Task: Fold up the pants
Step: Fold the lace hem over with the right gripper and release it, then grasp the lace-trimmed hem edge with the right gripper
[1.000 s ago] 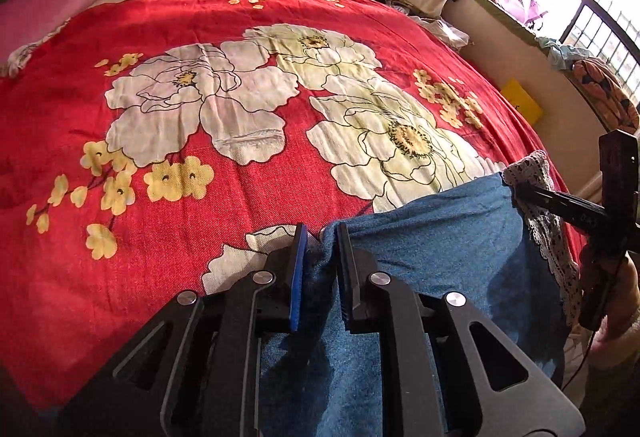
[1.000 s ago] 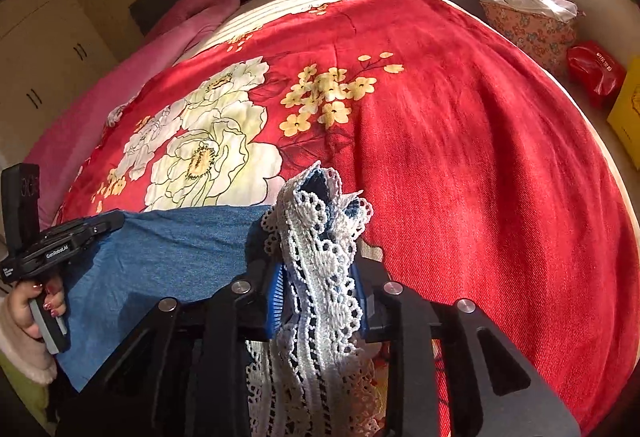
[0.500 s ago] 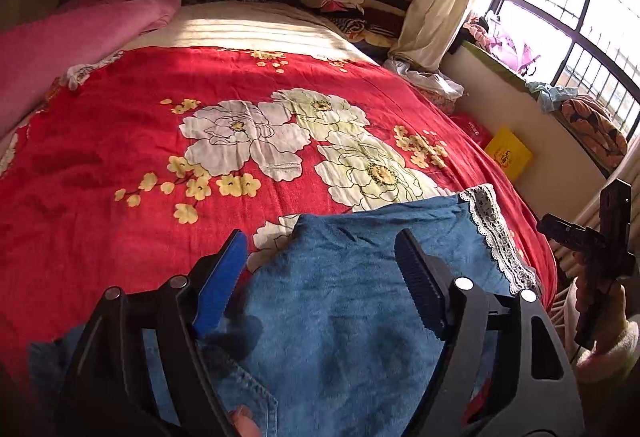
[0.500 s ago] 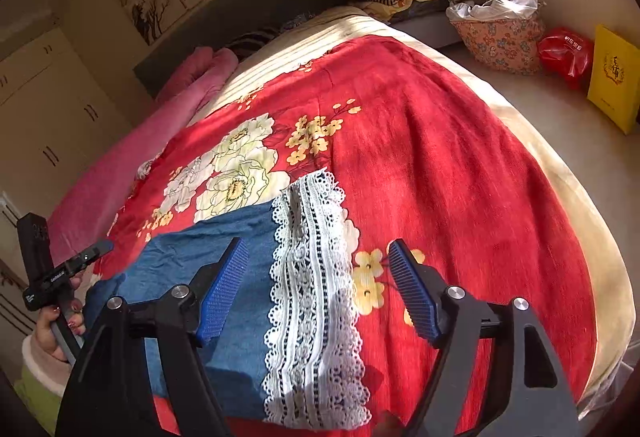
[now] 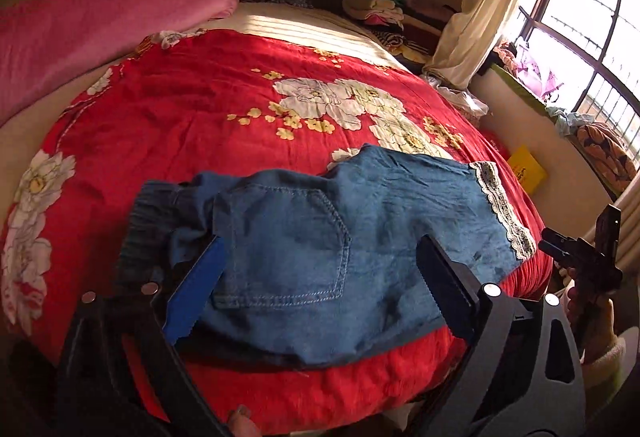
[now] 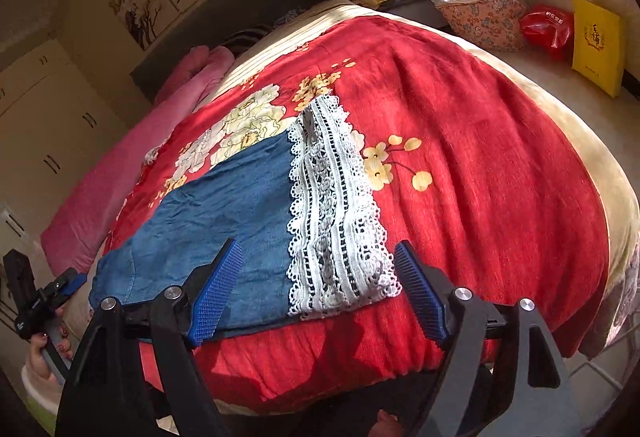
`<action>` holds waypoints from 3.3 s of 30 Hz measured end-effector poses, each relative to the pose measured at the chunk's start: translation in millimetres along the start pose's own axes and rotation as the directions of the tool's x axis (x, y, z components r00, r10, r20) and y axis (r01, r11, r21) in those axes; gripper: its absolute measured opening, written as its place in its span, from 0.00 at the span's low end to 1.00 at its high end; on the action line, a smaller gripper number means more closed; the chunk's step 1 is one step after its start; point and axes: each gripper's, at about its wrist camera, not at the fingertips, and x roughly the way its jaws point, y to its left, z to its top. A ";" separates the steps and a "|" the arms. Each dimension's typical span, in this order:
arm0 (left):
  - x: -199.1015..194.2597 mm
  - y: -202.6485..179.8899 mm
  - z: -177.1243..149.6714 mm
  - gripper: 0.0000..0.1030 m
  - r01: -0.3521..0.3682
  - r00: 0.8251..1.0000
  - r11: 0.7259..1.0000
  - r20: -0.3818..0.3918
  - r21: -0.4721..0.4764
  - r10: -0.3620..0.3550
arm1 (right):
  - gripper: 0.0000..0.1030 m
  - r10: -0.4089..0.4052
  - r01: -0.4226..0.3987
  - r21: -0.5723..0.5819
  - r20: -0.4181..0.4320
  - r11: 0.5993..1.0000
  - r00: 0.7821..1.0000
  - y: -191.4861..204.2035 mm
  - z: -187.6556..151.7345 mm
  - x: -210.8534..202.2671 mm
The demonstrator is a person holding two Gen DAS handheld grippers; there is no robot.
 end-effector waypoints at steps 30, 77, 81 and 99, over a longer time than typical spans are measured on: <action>44.1 62.0 -43.7 0.30 -0.013 0.995 0.938 -0.095 -0.345 -0.021 | 0.21 0.078 -0.072 0.192 -0.026 0.979 0.997 -22.6 -12.9 27.1; -6.4 -82.0 -2.7 0.86 -0.088 0.996 0.984 0.009 0.155 0.088 | 0.78 -0.030 0.027 0.027 0.098 0.999 0.995 -2.5 -13.7 -40.4; 11.8 -113.6 3.8 0.88 -0.043 0.999 0.975 -0.015 0.218 0.048 | 0.82 -0.002 -0.001 0.030 0.102 1.000 0.995 2.4 -18.3 -39.9; 121.2 -206.8 48.9 0.90 0.113 0.987 0.893 -0.156 0.435 -0.049 | 0.88 0.009 -0.015 0.138 0.044 0.990 0.999 -8.8 -34.4 -1.0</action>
